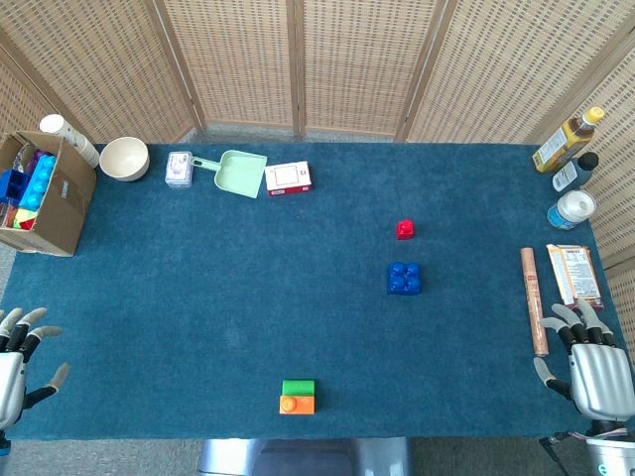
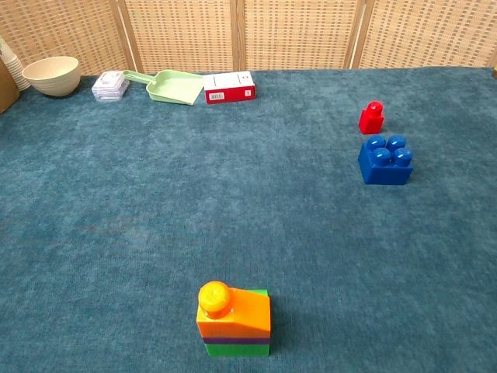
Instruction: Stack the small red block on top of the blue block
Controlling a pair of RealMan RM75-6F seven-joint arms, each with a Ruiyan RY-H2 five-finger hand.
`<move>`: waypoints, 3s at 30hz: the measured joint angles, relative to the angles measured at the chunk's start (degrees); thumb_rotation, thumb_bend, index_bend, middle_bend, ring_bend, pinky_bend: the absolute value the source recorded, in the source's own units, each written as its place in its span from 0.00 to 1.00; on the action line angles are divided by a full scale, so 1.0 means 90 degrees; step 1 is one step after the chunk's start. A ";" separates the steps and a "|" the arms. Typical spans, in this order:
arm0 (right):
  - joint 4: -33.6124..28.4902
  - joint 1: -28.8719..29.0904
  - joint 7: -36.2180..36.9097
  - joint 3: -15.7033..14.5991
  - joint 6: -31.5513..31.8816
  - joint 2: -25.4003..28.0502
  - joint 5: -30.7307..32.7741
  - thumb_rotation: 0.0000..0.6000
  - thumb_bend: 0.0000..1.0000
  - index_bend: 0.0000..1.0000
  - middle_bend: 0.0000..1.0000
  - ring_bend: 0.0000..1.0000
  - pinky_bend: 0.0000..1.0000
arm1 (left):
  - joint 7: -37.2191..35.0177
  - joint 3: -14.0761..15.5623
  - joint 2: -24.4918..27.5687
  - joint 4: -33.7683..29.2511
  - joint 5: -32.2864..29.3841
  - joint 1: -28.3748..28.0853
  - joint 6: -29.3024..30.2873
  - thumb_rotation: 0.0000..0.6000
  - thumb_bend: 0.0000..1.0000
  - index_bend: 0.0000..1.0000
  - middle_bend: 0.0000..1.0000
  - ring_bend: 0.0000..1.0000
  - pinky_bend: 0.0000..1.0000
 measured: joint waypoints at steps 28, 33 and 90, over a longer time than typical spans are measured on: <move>-0.0861 0.0845 0.0606 0.0385 -0.0899 0.0442 -0.0183 0.99 0.25 0.33 0.24 0.13 0.32 | -0.0041 0.0050 0.0010 -0.0064 0.0100 -0.0057 -0.0181 1.00 0.33 0.37 0.18 0.12 0.00; -0.1017 0.1589 0.0395 0.0755 -0.1757 0.0323 0.0243 0.99 0.25 0.33 0.25 0.13 0.32 | -0.0049 0.0026 0.0002 -0.0012 -0.0014 -0.0081 -0.0277 1.00 0.33 0.37 0.18 0.12 0.00; 0.3564 0.6222 -0.2956 0.1650 -0.4975 -0.2879 0.5565 0.96 0.26 0.27 0.21 0.09 0.30 | -0.0056 -0.0018 -0.0283 0.0445 -0.0562 -0.0414 -0.0970 1.00 0.33 0.38 0.17 0.12 0.00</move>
